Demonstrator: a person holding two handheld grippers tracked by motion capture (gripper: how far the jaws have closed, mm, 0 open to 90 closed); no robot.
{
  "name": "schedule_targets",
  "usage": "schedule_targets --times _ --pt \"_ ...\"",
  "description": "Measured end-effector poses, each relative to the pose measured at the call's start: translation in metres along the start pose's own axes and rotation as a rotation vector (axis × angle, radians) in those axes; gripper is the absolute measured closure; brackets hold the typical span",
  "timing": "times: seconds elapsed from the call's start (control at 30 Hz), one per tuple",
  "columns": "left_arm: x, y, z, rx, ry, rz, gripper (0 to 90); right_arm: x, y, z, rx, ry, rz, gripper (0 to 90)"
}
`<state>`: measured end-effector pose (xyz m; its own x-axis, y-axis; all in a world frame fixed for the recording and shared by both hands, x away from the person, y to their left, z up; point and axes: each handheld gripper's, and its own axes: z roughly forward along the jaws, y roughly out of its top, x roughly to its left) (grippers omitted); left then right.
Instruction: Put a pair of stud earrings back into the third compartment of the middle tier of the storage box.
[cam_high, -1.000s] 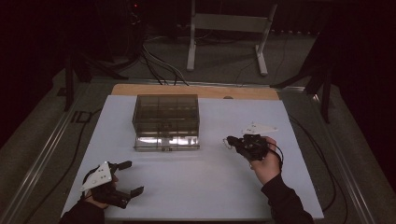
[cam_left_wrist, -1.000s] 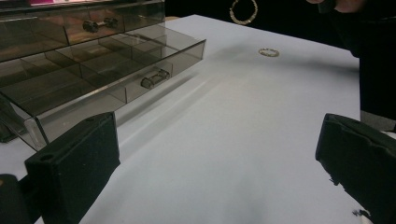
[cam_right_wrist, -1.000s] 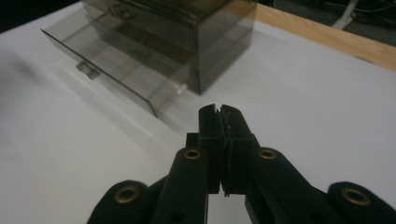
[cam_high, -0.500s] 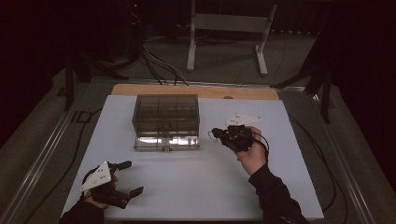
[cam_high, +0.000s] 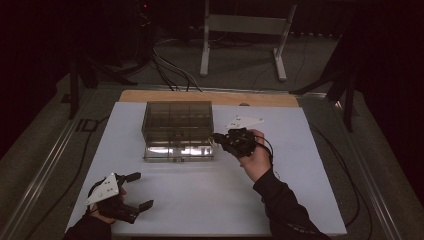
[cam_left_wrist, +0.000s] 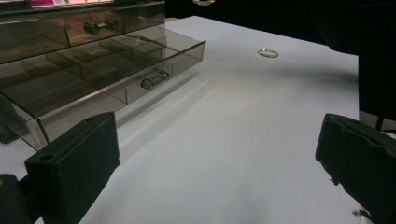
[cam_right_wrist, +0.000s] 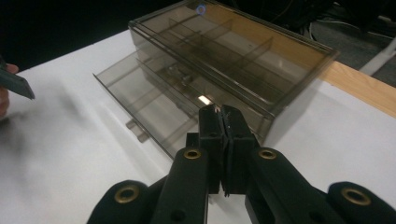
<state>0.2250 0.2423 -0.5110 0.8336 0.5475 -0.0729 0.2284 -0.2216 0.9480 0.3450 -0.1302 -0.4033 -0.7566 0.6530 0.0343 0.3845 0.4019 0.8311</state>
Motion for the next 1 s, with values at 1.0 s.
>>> schedule_targets --times 1.0 --pt "0.000 0.000 0.000 0.001 -0.001 0.000 0.6 0.008 -0.016 0.079 0.068 0.058 0.092 88.3"
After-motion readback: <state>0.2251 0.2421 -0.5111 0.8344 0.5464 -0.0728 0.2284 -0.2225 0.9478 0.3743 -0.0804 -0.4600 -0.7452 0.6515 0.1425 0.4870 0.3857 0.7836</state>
